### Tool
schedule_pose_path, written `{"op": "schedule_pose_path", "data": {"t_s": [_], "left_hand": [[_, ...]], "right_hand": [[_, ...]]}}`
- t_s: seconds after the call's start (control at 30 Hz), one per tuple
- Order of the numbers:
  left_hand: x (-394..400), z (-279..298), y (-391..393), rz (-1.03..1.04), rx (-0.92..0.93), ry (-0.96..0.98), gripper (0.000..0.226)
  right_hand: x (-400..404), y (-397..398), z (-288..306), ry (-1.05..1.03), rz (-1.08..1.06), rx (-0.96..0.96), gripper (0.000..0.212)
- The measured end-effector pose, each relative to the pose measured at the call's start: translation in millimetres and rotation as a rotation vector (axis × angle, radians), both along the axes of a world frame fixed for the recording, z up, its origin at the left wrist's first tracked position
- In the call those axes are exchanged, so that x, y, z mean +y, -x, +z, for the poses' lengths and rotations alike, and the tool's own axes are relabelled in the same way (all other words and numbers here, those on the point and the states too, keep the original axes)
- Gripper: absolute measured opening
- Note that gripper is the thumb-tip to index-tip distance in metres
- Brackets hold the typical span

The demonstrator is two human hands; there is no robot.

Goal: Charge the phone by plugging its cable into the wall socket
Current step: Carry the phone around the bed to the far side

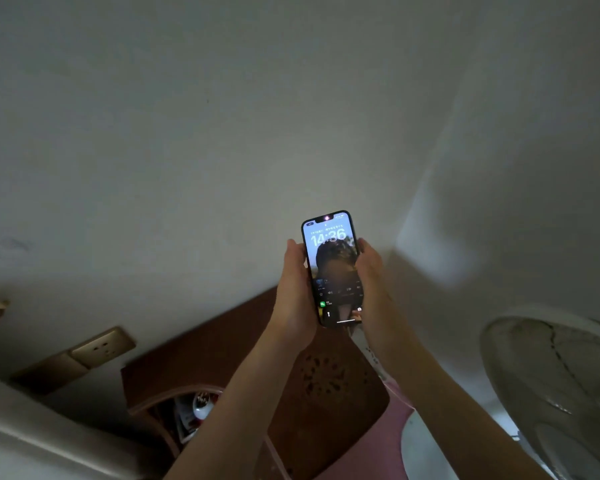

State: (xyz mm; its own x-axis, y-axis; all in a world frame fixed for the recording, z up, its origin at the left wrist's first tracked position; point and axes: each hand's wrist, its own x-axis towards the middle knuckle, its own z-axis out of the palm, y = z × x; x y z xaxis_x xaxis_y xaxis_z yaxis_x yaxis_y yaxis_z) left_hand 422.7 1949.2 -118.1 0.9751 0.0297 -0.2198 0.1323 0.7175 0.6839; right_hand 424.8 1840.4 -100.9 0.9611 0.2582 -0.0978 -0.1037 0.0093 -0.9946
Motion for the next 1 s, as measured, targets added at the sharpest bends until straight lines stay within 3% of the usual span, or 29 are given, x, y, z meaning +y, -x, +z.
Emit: {"op": "schedule_pose_path", "data": {"t_s": [0.07, 0.17, 0.33, 0.53, 0.67, 0.8, 1.0], "left_hand": [[-5, 2, 2, -0.063, -0.034, -0.001, 0.065], [-18, 8, 4, -0.209, -0.105, 0.042, 0.059], [-46, 18, 8, -0.385, -0.163, 0.151, 0.066], [-86, 26, 20, -0.466, -0.153, 0.074, 0.070], [-125, 32, 40, -0.528, -0.144, 0.074, 0.071], [-173, 33, 64, -0.594, -0.122, 0.107, 0.075], [-252, 34, 103, -0.698, -0.120, 0.098, 0.072]], "right_hand": [[-11, 2, 6, -0.027, -0.046, -0.007, 0.068], [-29, 6, 15, -0.012, -0.106, -0.063, 0.051], [-56, 11, 31, -0.013, -0.186, -0.073, 0.051], [-112, 23, 44, -0.114, -0.293, -0.035, 0.041], [-166, 63, 36, -0.063, -0.365, -0.190, 0.024], [-215, 98, 38, -0.045, -0.438, -0.205, 0.043], [-294, 154, 40, -0.011, -0.551, -0.279, 0.035]]}}
